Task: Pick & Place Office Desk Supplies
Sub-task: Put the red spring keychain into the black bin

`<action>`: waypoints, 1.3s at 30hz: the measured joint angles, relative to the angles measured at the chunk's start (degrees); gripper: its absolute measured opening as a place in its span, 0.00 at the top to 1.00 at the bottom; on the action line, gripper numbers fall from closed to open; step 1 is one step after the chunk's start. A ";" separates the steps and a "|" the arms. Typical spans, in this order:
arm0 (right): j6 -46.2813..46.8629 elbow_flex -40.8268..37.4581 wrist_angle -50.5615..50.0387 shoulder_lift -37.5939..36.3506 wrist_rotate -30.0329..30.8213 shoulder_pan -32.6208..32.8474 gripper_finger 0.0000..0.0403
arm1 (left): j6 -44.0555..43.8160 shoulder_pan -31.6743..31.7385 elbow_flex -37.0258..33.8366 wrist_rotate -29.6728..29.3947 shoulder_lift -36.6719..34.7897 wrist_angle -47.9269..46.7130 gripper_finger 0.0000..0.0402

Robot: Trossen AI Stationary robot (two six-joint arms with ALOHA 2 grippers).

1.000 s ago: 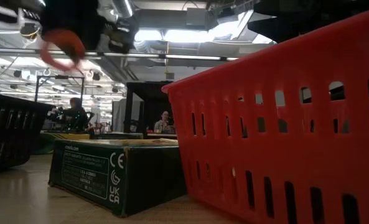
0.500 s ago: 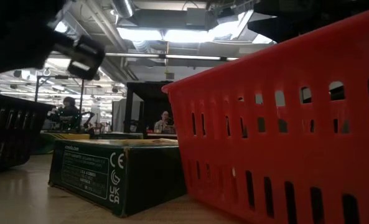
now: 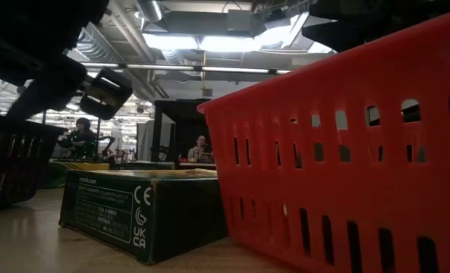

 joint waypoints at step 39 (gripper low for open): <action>-0.03 -0.02 -0.02 0.01 0.20 -0.07 0.46 | 35.09 11.59 8.97 -18.05 16.06 13.41 0.70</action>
